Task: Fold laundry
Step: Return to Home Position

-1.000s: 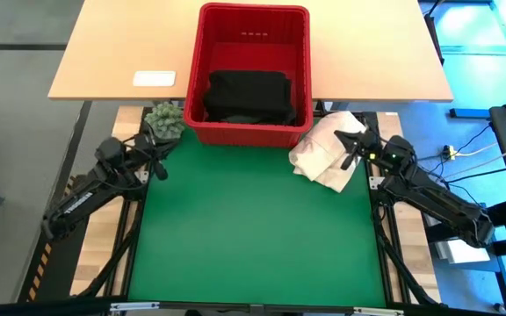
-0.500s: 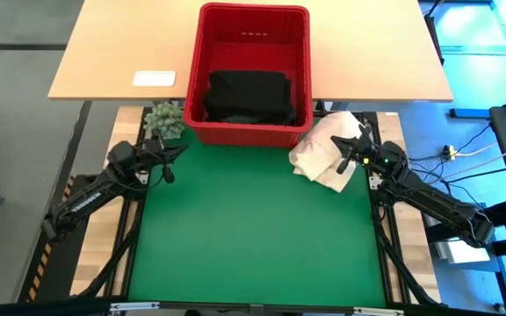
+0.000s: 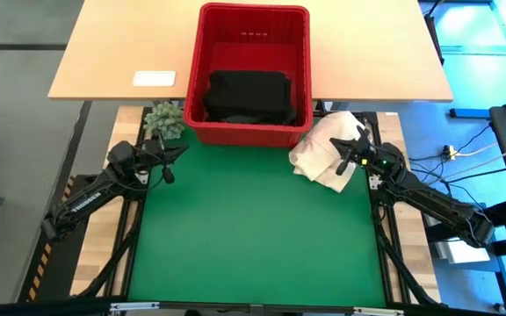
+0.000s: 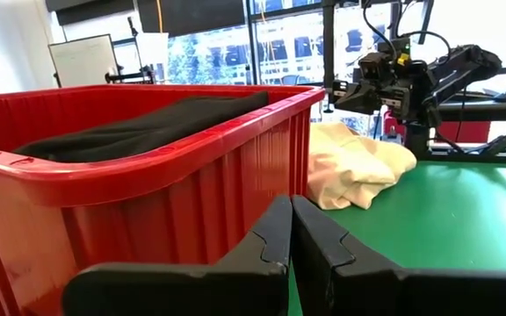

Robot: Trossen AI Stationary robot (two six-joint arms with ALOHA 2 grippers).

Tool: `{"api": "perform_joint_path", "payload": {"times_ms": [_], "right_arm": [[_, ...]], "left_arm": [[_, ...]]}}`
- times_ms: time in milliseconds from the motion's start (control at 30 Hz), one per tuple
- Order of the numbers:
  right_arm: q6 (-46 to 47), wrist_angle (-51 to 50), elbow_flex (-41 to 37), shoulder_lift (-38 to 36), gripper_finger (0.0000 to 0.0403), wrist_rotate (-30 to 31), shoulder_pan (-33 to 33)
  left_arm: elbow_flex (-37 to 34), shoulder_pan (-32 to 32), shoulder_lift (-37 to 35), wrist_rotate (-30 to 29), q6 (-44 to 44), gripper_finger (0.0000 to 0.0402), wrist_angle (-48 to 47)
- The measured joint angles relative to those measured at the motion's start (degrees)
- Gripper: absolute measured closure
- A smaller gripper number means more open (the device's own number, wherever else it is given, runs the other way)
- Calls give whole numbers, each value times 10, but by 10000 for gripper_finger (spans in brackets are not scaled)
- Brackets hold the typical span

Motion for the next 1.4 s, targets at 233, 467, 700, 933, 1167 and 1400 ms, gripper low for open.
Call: {"api": "perform_joint_path", "payload": {"times_ms": [233, 467, 700, 933, 1167, 1400], "right_arm": [[1, -4, 0, 0, 398, 0, 0], [1, -4, 0, 0, 398, 1, 0], [-1, -52, 0, 0, 398, 1, 0], [-1, -106, 0, 0, 398, 1, 0], [-1, -115, 0, 0, 398, 2, 0], [-1, -115, 0, 0, 398, 2, 0]], "left_arm": [[0, 0, 0, 0, 18, 401, 0], [0, 0, 0, -17, 15, 401, -2], [0, 0, 0, -63, 15, 401, -5], [0, 0, 0, -63, 11, 401, -5], [0, 0, 0, -63, -1, 402, -5], [0, 0, 0, -63, 0, 402, -5]]}}
